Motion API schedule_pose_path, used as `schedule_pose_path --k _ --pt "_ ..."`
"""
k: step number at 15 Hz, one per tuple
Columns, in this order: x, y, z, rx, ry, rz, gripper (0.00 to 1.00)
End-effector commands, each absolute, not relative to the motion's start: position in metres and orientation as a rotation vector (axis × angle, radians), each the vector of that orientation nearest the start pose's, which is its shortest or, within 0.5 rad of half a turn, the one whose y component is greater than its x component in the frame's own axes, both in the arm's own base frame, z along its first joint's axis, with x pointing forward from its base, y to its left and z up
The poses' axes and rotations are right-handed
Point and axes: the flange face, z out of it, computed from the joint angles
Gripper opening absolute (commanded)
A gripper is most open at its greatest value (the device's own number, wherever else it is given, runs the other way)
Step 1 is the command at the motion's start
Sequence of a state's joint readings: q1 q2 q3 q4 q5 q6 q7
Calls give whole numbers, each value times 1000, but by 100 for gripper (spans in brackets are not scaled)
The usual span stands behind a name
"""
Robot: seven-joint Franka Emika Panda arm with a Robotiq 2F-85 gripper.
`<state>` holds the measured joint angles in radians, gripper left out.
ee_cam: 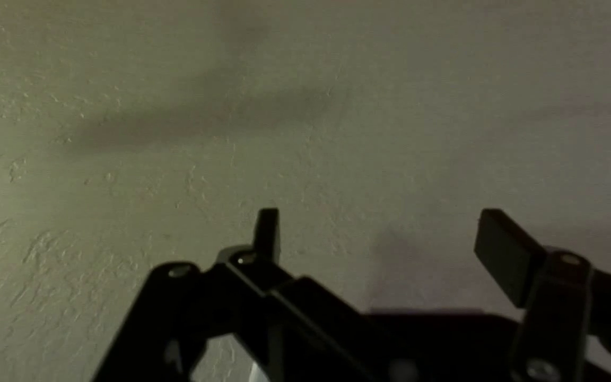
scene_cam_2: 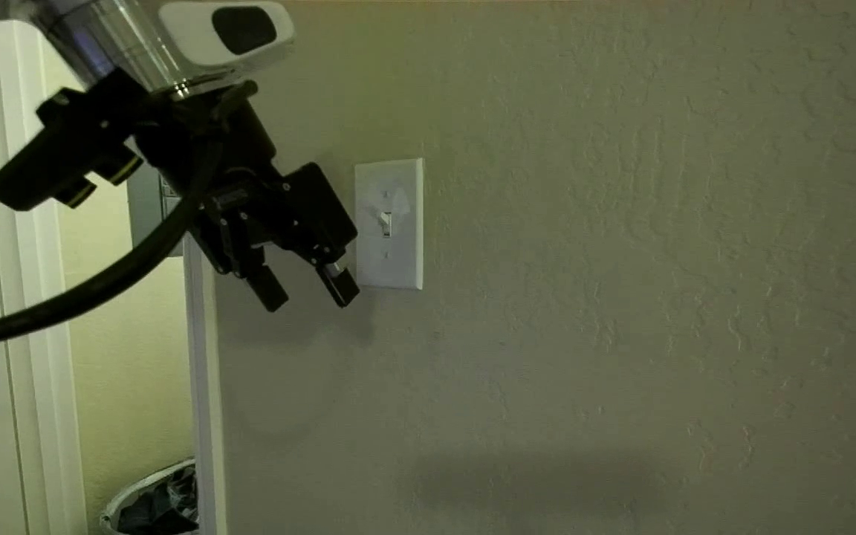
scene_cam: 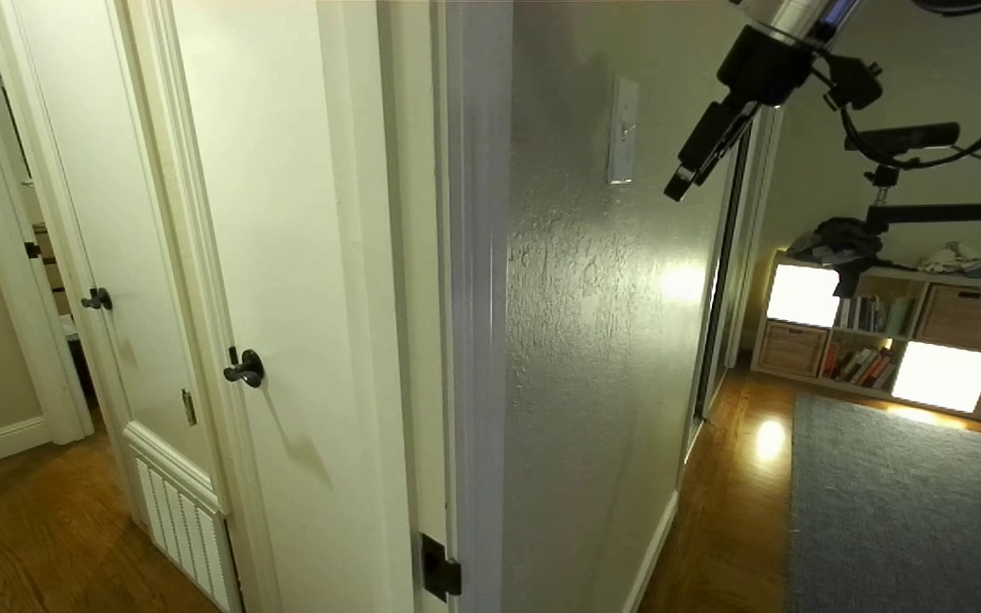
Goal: Turn off the light
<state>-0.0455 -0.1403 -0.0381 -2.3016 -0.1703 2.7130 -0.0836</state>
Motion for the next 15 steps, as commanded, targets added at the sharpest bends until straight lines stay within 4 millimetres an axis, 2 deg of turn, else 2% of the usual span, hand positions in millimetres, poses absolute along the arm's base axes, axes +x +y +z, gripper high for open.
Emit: schedule_pose_path --k 1,10,13,15 --pt "531 -53 485 -3148 -205 -1012 64" --pt "521 -55 524 -3106 -157 -1149 6" --pt "518 -55 535 -3101 -156 -1185 0" --pt "519 -55 542 -3086 -160 -1230 2"
